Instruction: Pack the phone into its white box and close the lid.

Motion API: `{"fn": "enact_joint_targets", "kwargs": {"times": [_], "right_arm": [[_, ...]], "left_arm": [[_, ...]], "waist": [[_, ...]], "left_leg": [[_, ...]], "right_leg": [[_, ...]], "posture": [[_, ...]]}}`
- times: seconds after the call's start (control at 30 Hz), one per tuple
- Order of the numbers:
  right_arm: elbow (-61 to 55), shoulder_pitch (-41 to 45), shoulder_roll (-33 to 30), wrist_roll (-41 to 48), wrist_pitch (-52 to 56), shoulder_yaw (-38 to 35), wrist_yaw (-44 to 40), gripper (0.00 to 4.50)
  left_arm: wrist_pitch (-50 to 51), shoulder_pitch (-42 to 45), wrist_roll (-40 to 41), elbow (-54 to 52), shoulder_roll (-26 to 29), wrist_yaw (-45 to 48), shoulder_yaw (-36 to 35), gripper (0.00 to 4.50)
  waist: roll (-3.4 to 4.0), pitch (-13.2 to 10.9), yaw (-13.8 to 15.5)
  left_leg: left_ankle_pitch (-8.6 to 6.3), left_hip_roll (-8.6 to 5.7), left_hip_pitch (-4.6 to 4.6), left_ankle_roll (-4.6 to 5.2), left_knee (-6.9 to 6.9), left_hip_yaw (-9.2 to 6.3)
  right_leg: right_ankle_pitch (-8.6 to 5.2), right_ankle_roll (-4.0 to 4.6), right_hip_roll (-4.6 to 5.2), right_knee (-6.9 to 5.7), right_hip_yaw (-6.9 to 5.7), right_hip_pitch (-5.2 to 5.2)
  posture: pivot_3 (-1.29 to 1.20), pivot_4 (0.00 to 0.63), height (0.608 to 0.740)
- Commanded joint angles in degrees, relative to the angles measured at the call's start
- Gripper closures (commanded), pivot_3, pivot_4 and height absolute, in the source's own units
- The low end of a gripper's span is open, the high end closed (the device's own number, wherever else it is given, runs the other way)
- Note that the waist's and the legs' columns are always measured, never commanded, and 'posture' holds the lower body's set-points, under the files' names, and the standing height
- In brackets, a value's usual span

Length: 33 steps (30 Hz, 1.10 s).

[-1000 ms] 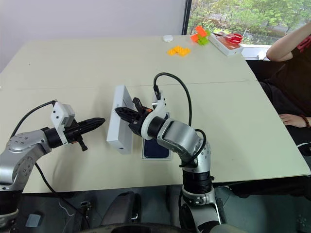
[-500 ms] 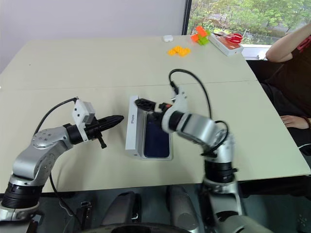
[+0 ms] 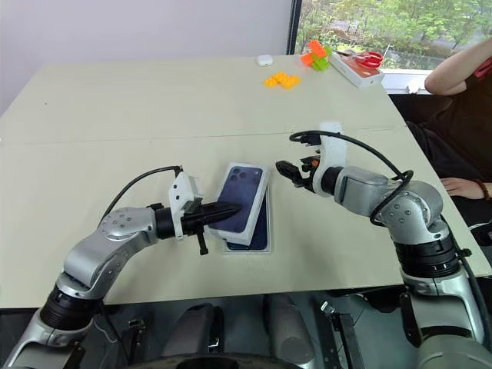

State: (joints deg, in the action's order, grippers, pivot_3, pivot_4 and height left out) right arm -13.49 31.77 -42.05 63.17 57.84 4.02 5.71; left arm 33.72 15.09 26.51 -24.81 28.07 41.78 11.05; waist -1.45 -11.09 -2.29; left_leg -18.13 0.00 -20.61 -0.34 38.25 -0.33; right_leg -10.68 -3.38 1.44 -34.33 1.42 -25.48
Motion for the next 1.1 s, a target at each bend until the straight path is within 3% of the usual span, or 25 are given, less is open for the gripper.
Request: {"fn": "enact_joint_targets", "kwargs": {"times": [0.03,0.2,0.3,0.47,0.73,1.1], "right_arm": [[-5.6,0.2,-5.0,-11.8,-3.3,5.0,-9.1,0.6],[-8.2,-2.1,-6.3,-18.9,-5.0,6.7,-17.2,0.6],[-10.0,-2.7,-6.6,-21.5,-5.0,6.6,-21.4,1.95],[-12.2,-3.0,-6.6,-25.1,-4.3,6.8,-26.7,4.46],[-14.3,-3.0,-5.1,-30.1,-0.2,9.2,-29.6,4.46],[-16.6,-3.5,0.0,-31.0,6.5,8.3,-30.1,4.46]], "left_arm": [[8.9,2.1,8.3,0.0,-2.9,-6.3,-9.2,4.44],[16.6,3.9,16.1,3.4,-5.1,-15.0,-22.7,4.44],[19.3,3.4,17.5,3.9,-3.1,-17.0,-26.7,4.5],[21.6,0.7,12.9,2.9,2.8,-15.6,-19.9,4.5],[21.3,1.0,8.8,2.4,4.8,-12.0,-8.4,4.5],[22.3,2.8,10.0,0.7,3.6,-7.7,-4.0,4.5]], "waist": [[0.0,0.0,0.0],[-0.02,0.0,-0.1],[-0.02,0.0,0.0],[-0.02,0.0,0.3],[-0.03,0.0,1.6],[-0.03,0.0,1.5]], "left_leg": [[0.0,0.01,0.0,0.0,0.01,-0.02],[0.0,0.0,0.05,0.0,0.0,-0.06],[0.0,0.01,0.04,0.0,0.01,-0.07],[0.0,-0.11,0.08,-0.01,0.02,-0.06],[0.0,-0.14,0.05,-0.01,0.02,-0.07],[0.0,-0.14,0.07,-0.01,0.03,-0.09]], "right_leg": [[-0.08,-0.13,-0.01,0.01,-0.01,0.0],[-0.11,-0.2,-0.01,0.0,-0.01,0.01],[0.01,-0.01,0.01,-0.02,-0.01,0.0],[0.01,0.0,0.11,0.0,0.0,0.06],[0.0,0.01,0.14,0.02,0.0,0.05],[0.01,0.02,0.12,-0.02,0.0,0.06]], "posture": [[0.0,0.15,0.74],[0.0,0.15,0.74],[0.0,0.15,0.74],[0.0,0.15,0.74],[0.0,0.15,0.74],[0.0,0.15,0.74]]}}
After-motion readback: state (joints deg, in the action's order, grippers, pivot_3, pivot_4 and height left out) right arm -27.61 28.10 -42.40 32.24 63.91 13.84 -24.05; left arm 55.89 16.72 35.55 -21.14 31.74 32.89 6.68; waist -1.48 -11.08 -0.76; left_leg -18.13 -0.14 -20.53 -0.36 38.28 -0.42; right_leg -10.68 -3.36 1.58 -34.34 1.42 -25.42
